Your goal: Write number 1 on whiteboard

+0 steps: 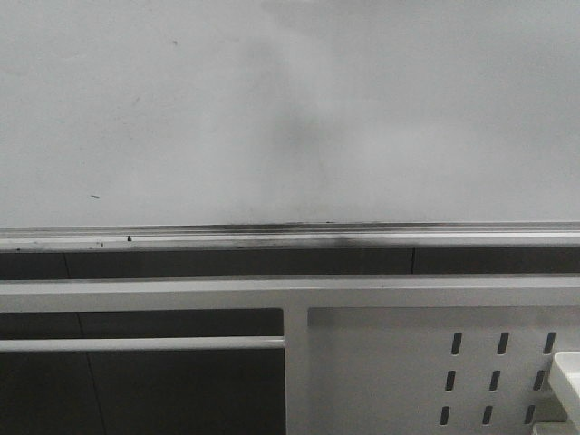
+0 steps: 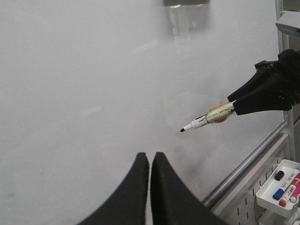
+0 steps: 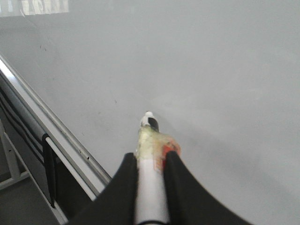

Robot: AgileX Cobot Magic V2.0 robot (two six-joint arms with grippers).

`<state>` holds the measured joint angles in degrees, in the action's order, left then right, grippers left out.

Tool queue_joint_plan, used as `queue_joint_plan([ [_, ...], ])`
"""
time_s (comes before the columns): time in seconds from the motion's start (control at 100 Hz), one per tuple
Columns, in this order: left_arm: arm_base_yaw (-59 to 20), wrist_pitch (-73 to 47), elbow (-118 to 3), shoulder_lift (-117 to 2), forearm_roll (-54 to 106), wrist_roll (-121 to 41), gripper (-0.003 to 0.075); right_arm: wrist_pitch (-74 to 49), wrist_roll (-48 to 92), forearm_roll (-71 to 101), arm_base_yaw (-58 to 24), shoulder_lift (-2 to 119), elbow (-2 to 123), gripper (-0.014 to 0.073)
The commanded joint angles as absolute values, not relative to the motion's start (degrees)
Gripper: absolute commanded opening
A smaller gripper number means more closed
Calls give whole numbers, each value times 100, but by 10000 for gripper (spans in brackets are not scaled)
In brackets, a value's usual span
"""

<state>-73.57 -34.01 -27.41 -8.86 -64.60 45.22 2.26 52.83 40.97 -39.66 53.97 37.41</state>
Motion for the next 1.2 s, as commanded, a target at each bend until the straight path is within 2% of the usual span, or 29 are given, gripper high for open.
queue_joint_plan([
  [0.0, -7404, -3249, -2874, -1011, -6656, 4528, -20, 654, 5352, 3996, -3973, 5352, 3963, -69],
  [0.4, -7404, -3199, -2874, -1011, -6646, 4528, -20, 1149, 5352, 3945, -3973, 5428, 3963, -69],
  [0.96, -7404, -3188, -2874, -1011, -6590, 4538, -20, 945, 5352, 3943, -3987, 6828, 3952, -69],
  [1.19, -7404, -3106, -2861, -1038, -5832, 4516, -19, -374, 5341, 3891, -4656, 6465, 3963, -69],
])
